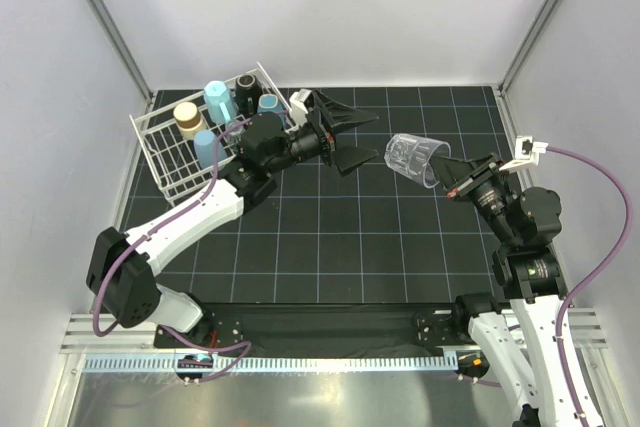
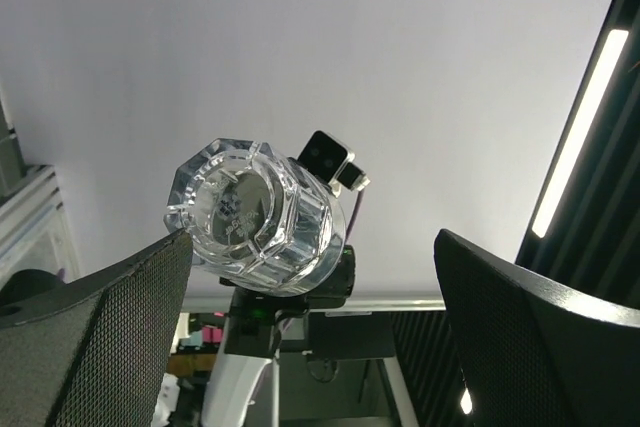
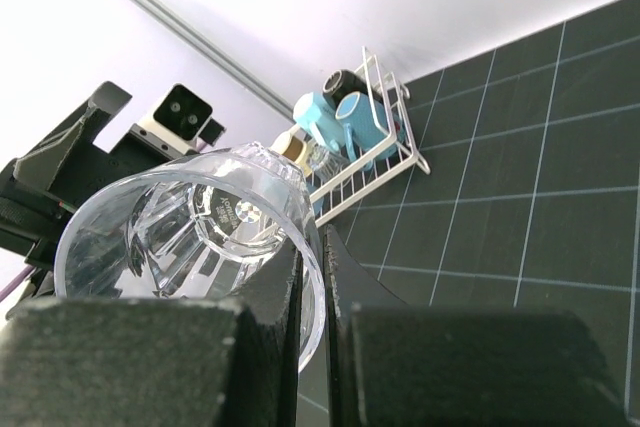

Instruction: Load the cups into the dish rack

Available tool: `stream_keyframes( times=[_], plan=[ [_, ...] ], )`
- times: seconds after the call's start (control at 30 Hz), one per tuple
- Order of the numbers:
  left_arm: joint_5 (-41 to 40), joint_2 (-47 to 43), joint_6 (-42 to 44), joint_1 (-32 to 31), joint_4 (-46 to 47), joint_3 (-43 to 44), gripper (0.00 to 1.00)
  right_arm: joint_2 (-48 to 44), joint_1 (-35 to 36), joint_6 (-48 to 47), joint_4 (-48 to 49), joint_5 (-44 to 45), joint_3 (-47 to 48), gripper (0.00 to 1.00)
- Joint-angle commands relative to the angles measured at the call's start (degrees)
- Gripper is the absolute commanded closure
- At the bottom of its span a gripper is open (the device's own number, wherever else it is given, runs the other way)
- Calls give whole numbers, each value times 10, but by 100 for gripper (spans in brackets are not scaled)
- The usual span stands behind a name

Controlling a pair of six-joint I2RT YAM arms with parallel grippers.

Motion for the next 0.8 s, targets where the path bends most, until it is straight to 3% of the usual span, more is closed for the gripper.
stream_keyframes(
  times=[0.0, 0.77],
  plan=[
    [-16, 0, -53, -13, 42, 22, 0, -7, 5, -12, 59, 30, 12, 96],
    [1, 57, -82, -57, 15, 69, 0, 11, 25, -4, 114, 38, -19, 96]
  ],
)
